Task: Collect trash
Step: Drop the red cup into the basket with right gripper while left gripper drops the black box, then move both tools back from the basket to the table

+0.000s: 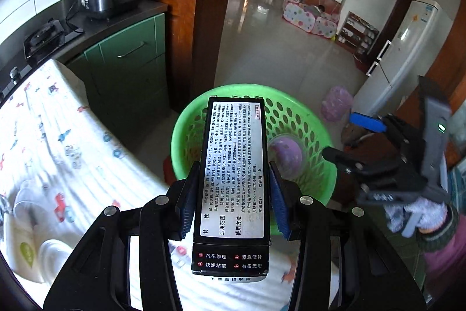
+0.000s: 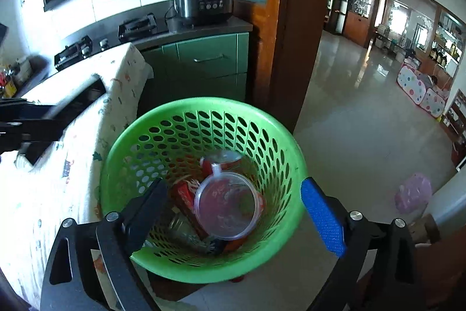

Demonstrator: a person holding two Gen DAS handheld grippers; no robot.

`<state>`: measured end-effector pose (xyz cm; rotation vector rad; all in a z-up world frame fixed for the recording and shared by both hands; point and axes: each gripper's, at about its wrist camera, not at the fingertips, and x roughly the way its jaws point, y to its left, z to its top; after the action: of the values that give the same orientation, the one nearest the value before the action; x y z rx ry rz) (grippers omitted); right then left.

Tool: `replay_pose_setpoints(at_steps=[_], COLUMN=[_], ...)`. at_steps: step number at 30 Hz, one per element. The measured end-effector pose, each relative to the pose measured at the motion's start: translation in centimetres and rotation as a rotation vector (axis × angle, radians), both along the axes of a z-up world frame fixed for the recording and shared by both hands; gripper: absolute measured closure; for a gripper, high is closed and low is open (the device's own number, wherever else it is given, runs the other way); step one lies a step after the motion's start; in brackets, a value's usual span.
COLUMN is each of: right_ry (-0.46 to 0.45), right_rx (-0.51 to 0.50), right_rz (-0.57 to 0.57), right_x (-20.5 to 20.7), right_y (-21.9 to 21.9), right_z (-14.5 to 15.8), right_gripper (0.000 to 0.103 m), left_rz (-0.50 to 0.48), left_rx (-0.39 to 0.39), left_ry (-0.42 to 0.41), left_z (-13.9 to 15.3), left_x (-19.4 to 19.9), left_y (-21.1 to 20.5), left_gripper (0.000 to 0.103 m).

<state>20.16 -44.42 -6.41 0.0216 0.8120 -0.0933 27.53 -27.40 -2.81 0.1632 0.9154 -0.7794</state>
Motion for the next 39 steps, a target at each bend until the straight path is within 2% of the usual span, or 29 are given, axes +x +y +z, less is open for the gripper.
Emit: replay_pose_setpoints(at_steps=[7,9,10,17,29,39], right_ry=[-0.041,-0.051,-0.056,-0.052,-0.052,-0.047], right_rx=[0.043,0.044,0.046,0.066,0.058,0.026], right_rz=[-0.011,-0.008,-0.007,0.001,0.086,0.177], right_x=[-2.2,-2.7,-3.0,-4.2,-4.7,-4.3], right_y=[-0.3,-0.2,-0.2,0.3,5.2,11.4], right_z=[1.1,1.4,1.4,1.4,2.4,3.6], right_gripper=[0.012,0.012,0.012,0.012,0.012,0.012], left_rz=[0.003,0.005,0.012,0.019,0.122,0.289], left_rx=[0.002,0.009,0.011,0.013,0.047,0.118], left_ry=[0.025,0.022,0.020,-0.013,-0.117,-0.153], left_z=[-0.5,-0.6,-0.7,-0.3,1.7,1.8], left_x=[0.8,0.5,0.5,-0.1,-2.5,-1.8], left_y=[-2.6,-3.0,-3.2,-2.4,5.9,16.8], left_gripper=[0.056,0.046,0.035,0.032,0.032,0.032])
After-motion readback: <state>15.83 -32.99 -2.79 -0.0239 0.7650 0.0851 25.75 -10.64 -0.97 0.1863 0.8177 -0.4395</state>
